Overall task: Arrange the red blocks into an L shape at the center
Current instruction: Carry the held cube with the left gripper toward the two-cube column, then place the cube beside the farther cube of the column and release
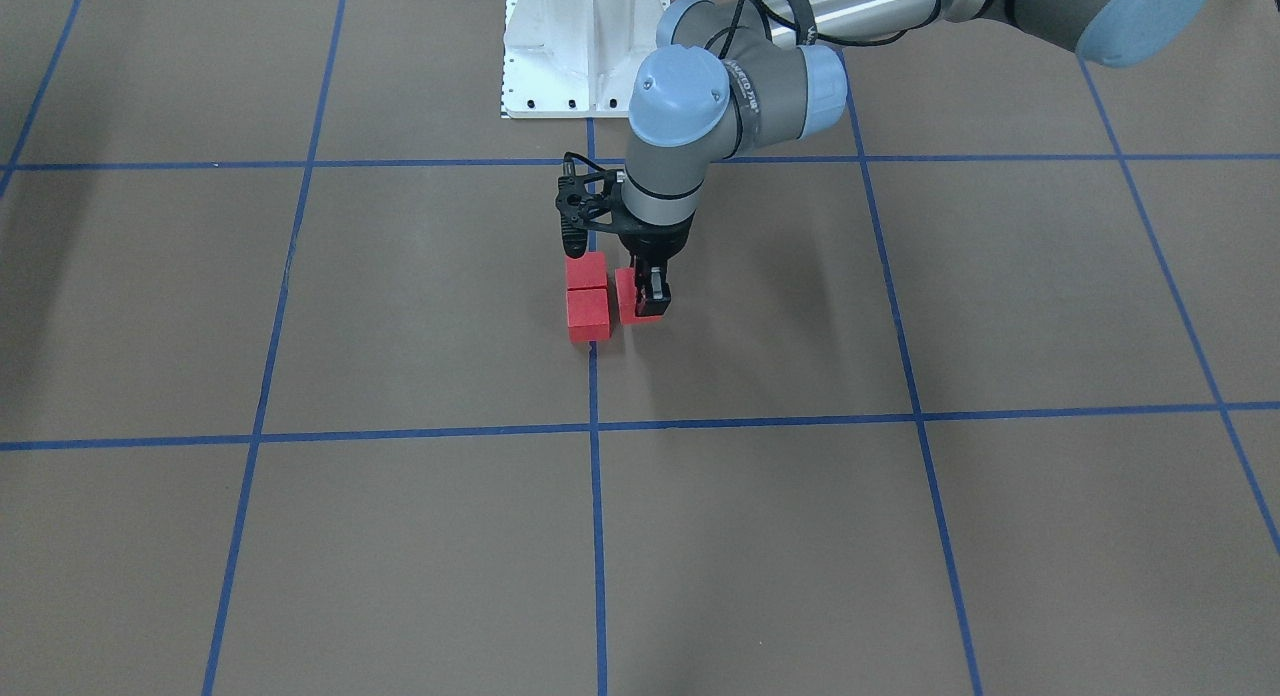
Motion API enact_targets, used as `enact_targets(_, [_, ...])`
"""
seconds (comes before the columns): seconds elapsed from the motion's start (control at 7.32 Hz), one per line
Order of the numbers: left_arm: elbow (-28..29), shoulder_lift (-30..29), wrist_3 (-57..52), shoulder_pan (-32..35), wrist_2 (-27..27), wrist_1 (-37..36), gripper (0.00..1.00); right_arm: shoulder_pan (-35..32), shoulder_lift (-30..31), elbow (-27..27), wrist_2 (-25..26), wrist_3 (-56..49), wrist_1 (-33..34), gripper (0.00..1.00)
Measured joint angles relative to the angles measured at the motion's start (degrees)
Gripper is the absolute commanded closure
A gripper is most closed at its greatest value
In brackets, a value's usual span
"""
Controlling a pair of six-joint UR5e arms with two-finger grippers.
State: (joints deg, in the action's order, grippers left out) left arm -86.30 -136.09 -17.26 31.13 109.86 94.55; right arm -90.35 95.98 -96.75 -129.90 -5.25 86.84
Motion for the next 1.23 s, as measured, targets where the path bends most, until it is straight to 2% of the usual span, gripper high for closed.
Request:
enact_targets(0.41, [3.5, -0.7, 0.0, -0.5, 0.0, 3.3, 0.85, 0.0, 0.0, 0.1, 0.0, 0.1, 0.0, 0.01])
enact_targets(1.23, [4.0, -0.8, -0.4, -0.8, 0.1, 3.9, 0.66, 0.0, 0.0, 0.1, 0.0, 0.1, 0.0, 0.01])
